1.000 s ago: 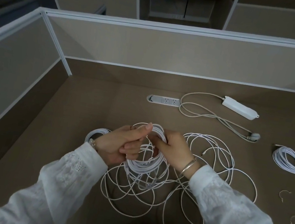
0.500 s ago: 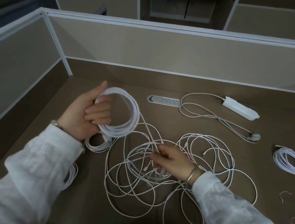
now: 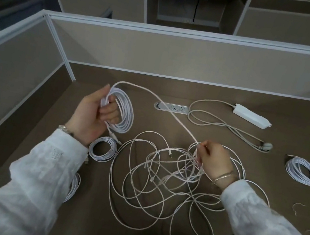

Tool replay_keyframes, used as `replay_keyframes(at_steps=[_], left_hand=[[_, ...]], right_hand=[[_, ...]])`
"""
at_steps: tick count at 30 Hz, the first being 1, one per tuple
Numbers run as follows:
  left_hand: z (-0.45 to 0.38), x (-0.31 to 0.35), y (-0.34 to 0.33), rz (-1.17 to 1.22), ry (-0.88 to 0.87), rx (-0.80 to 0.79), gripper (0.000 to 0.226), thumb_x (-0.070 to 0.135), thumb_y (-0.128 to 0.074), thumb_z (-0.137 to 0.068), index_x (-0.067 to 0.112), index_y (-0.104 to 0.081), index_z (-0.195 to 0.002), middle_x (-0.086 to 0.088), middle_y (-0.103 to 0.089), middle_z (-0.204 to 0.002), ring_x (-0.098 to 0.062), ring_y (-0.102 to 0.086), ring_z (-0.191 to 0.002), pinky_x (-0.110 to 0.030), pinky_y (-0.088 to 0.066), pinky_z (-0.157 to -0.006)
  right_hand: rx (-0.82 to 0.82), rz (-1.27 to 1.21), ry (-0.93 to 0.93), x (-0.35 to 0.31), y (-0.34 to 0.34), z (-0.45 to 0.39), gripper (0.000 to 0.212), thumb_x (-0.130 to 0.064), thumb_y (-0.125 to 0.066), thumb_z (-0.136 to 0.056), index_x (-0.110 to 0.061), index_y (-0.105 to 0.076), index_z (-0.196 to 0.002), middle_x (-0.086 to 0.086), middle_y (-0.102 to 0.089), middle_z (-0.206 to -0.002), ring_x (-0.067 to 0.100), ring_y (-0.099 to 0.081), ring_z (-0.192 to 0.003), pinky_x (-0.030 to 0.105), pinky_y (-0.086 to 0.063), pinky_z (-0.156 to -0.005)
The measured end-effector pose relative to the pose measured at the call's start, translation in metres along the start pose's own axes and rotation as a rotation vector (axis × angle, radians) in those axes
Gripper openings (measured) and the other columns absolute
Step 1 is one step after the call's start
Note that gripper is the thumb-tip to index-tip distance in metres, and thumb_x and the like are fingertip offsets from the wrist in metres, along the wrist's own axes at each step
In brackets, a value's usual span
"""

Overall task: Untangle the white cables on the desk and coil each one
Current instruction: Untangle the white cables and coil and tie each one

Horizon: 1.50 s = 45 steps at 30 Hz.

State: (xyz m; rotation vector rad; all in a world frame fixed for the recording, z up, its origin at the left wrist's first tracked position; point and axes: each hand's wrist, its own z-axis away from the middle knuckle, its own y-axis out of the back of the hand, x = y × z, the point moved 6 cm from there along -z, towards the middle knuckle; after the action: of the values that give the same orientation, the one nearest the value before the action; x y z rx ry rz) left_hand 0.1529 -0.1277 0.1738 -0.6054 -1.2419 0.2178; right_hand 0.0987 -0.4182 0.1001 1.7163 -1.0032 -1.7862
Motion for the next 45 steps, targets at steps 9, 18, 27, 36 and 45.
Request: replay_keyframes(at_steps=[9, 18, 27, 36, 45], left_hand=[[-0.006, -0.023, -0.035, -0.5, -0.173, 0.078, 0.038, 0.03, -0.044, -0.102, 0.012, -0.045, -0.068, 0.0, -0.04, -0.049, -0.017, -0.036, -0.042, -0.026, -0.04, -0.049], [0.005, -0.058, -0.063, -0.755, 0.062, -0.043, 0.04, 0.03, -0.042, -0.102, -0.001, -0.056, -0.083, -0.011, -0.065, -0.057, -0.019, -0.061, -0.045, -0.022, -0.047, -0.046], [0.018, -0.084, -0.075, -0.271, 0.531, -0.335, 0.027, 0.029, -0.045, -0.089, 0.017, -0.039, -0.066, 0.01, -0.019, -0.037, -0.003, -0.016, -0.028, -0.016, -0.011, -0.035], [0.014, -0.045, -0.056, 0.029, 0.541, -0.448, 0.031, 0.032, -0.056, -0.091, 0.017, -0.051, -0.064, 0.011, -0.018, -0.044, -0.006, -0.014, -0.033, -0.018, -0.021, -0.031], [0.006, 0.005, -0.041, 0.235, 0.413, -0.507, 0.04, 0.031, -0.037, -0.102, 0.012, -0.049, -0.069, 0.007, -0.025, -0.045, -0.01, -0.022, -0.036, -0.023, -0.027, -0.038]], right_hand=[[-0.435, 0.343, 0.319, -0.083, -0.015, 0.042, 0.022, -0.029, -0.038, -0.098, -0.02, -0.058, -0.101, 0.007, -0.066, -0.103, 0.029, -0.06, -0.098, 0.037, -0.047, -0.081], [-0.253, 0.152, 0.442, -0.125, 0.016, 0.038, 0.023, -0.03, -0.037, -0.1, -0.02, -0.057, -0.095, -0.002, -0.065, -0.085, 0.024, -0.06, -0.084, 0.038, -0.044, -0.076], [-0.208, -0.274, 0.357, -0.111, 0.024, 0.014, 0.018, -0.032, -0.065, -0.087, -0.017, -0.055, -0.085, -0.01, -0.051, -0.055, 0.003, -0.042, -0.048, 0.018, -0.034, -0.051], [-0.389, -0.633, 0.142, -0.041, 0.003, 0.001, 0.017, -0.002, -0.068, -0.082, -0.011, -0.054, -0.077, -0.008, -0.057, -0.053, 0.007, -0.054, -0.047, 0.018, -0.047, -0.053], [-0.165, -0.656, -0.012, 0.02, 0.0, -0.006, 0.022, 0.006, -0.064, -0.082, -0.004, -0.05, -0.069, 0.02, -0.055, -0.061, 0.01, -0.061, -0.045, 0.017, -0.049, -0.048]])
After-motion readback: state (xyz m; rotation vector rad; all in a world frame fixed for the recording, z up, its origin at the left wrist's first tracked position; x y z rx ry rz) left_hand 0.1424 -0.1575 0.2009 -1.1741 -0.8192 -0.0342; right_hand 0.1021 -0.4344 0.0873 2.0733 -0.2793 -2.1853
